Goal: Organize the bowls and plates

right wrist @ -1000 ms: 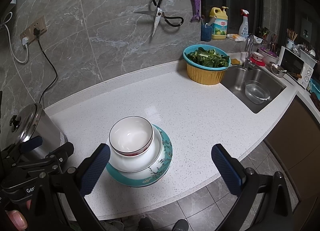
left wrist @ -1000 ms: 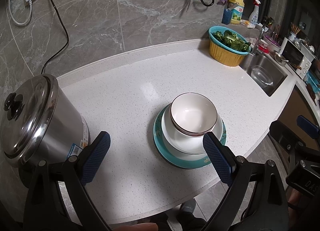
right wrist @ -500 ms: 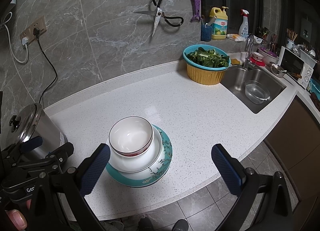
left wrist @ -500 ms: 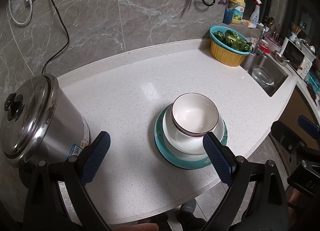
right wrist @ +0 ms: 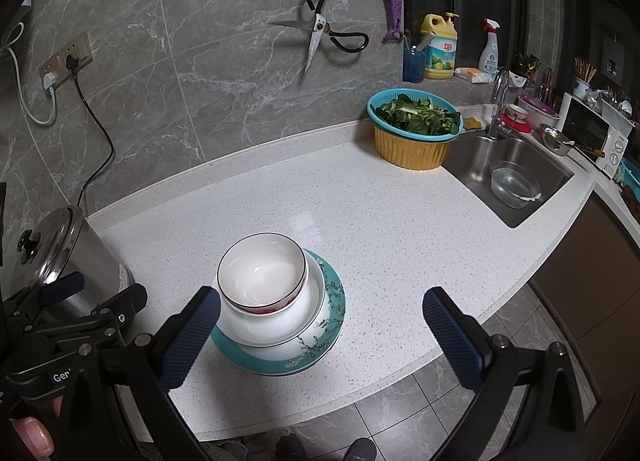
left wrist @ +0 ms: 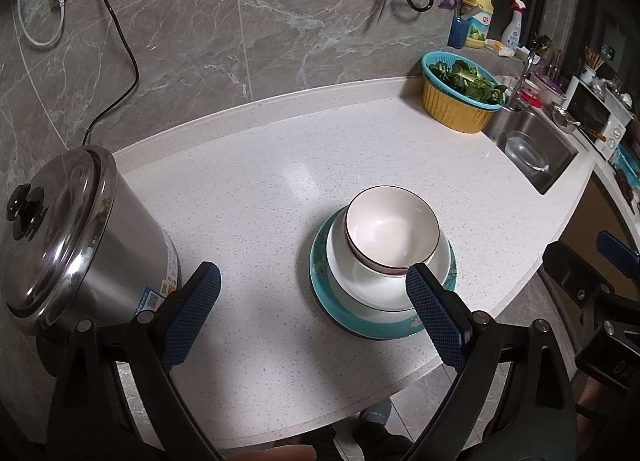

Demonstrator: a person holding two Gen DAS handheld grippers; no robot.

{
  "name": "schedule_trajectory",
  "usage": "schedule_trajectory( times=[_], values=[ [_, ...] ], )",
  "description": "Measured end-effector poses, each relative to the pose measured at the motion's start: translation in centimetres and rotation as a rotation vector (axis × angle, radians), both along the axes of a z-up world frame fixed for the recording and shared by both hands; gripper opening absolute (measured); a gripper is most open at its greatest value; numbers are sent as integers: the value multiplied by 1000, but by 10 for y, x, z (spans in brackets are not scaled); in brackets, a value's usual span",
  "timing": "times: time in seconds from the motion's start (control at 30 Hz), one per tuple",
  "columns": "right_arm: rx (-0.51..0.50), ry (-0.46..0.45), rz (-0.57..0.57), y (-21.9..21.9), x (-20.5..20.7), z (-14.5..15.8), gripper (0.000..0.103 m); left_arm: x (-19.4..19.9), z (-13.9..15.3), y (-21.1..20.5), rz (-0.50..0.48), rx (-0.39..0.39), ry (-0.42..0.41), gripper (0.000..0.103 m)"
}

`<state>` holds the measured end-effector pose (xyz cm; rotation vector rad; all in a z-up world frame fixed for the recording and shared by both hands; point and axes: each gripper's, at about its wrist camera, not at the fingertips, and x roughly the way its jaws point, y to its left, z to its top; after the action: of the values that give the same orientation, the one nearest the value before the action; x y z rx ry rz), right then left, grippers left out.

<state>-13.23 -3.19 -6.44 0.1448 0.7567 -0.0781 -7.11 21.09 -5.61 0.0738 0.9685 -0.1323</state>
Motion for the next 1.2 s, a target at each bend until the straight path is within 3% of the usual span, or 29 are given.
schedule_trajectory(
  times=[1.2],
  values=[
    [1, 7, 5, -3, 1, -3, 103, 5, -5, -2, -1, -2, 10, 94]
  ],
)
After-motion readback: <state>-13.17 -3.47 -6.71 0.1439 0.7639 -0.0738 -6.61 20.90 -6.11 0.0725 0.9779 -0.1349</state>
